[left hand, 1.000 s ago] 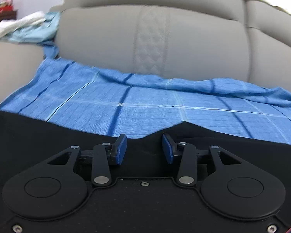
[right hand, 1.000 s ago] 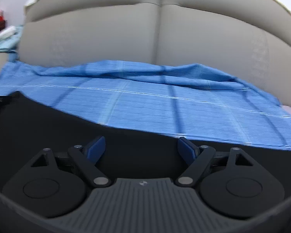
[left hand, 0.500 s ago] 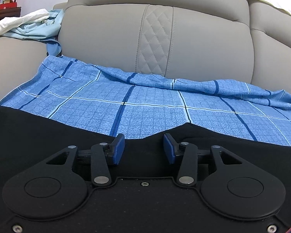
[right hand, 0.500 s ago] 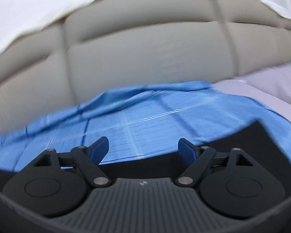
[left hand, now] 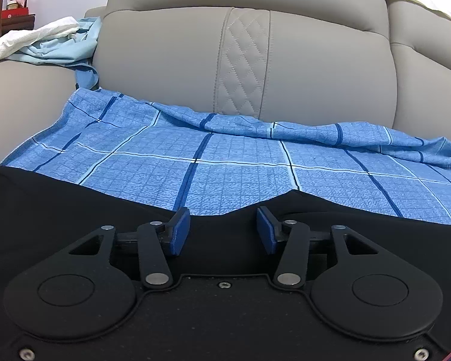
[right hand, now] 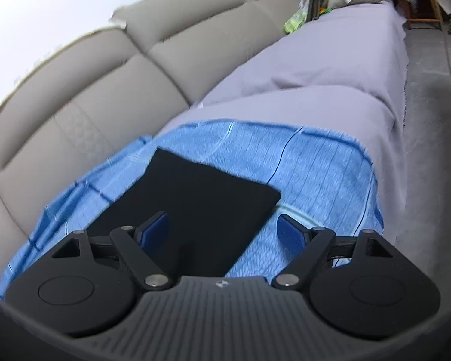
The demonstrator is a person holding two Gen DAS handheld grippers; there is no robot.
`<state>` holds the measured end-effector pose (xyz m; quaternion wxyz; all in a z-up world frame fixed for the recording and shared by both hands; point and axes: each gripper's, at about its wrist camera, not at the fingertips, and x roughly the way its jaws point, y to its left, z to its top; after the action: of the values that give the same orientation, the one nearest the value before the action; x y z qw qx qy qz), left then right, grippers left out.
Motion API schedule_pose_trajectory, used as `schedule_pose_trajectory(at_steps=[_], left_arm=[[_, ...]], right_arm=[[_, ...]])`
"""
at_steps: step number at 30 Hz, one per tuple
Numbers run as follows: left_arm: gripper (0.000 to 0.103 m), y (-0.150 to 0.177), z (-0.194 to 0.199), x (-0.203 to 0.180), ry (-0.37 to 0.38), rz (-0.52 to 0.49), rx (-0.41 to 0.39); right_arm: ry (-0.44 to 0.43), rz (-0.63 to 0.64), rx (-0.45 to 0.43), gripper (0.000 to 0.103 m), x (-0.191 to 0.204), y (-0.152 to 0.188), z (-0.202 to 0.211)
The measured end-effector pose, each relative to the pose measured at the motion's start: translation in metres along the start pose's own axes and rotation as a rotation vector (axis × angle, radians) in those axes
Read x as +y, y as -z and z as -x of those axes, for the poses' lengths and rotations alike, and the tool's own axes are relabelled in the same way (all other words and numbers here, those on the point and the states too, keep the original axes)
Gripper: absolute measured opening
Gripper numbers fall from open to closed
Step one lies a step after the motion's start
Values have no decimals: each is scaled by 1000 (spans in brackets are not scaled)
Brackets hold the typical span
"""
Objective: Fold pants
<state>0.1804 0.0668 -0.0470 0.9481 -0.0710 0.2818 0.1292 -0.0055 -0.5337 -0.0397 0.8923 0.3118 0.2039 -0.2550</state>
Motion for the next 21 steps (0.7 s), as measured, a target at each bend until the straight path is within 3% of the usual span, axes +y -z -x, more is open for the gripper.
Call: schedule_pose_trajectory(at_steps=[7, 17, 20, 21], left_arm=[[48, 0, 0, 0, -1, -2, 0], [50, -1, 0, -1, -9, -2, 1], [51, -5, 4, -1, -18, -16, 15], [51, -6, 7, 0, -18, -20, 21]], right_arm=[[1, 48, 54, 87, 8, -6, -30], [-105, 47, 52, 78, 2, -23, -53], [-99, 107, 52, 68, 10, -25, -59], [-86, 120, 50, 56, 13, -26, -61]])
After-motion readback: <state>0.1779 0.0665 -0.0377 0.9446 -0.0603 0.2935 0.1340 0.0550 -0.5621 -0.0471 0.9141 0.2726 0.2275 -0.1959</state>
